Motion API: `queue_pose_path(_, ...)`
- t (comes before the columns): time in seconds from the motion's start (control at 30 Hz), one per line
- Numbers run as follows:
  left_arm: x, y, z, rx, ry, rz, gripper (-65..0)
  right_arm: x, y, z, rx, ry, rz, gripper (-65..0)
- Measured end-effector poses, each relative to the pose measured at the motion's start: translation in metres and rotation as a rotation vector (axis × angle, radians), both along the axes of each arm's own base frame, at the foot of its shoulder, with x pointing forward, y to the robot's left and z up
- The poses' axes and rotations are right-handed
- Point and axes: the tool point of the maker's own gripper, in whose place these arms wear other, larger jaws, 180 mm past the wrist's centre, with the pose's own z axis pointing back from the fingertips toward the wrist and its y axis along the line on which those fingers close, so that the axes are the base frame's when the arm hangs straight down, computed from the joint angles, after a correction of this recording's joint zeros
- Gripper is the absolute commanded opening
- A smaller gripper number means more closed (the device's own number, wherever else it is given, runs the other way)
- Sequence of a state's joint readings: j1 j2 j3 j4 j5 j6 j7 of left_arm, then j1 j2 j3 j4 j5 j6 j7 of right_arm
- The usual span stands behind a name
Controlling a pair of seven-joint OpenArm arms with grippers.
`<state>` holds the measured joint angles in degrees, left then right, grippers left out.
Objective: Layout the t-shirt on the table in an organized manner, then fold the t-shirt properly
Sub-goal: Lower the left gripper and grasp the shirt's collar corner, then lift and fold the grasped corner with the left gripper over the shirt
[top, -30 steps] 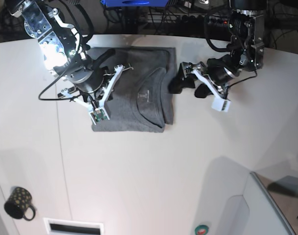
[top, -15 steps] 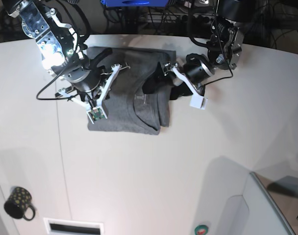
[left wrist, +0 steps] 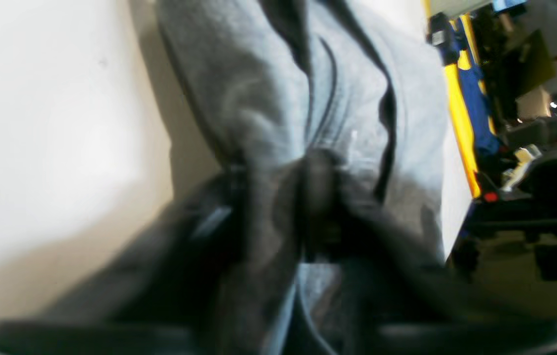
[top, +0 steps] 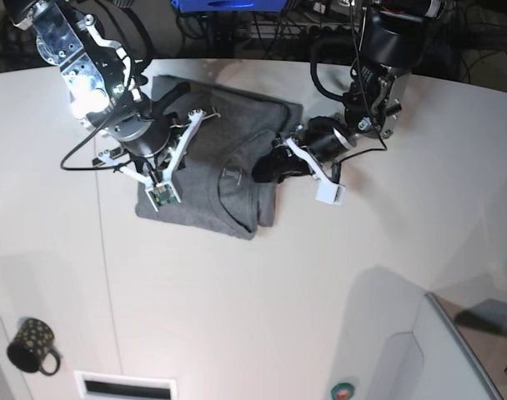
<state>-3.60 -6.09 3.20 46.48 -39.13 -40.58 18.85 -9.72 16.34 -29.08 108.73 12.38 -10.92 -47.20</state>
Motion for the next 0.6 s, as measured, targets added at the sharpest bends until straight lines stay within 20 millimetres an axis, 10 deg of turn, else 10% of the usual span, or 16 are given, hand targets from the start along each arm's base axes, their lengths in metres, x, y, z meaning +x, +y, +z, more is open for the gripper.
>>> queue_pose_path(0.6, 0.022, 0.036, 0.007, 0.482, -0.001, -0.513, -65.0, 0.001, -0.016, -0.022, -0.026, -0.011, -0.029, -65.0)
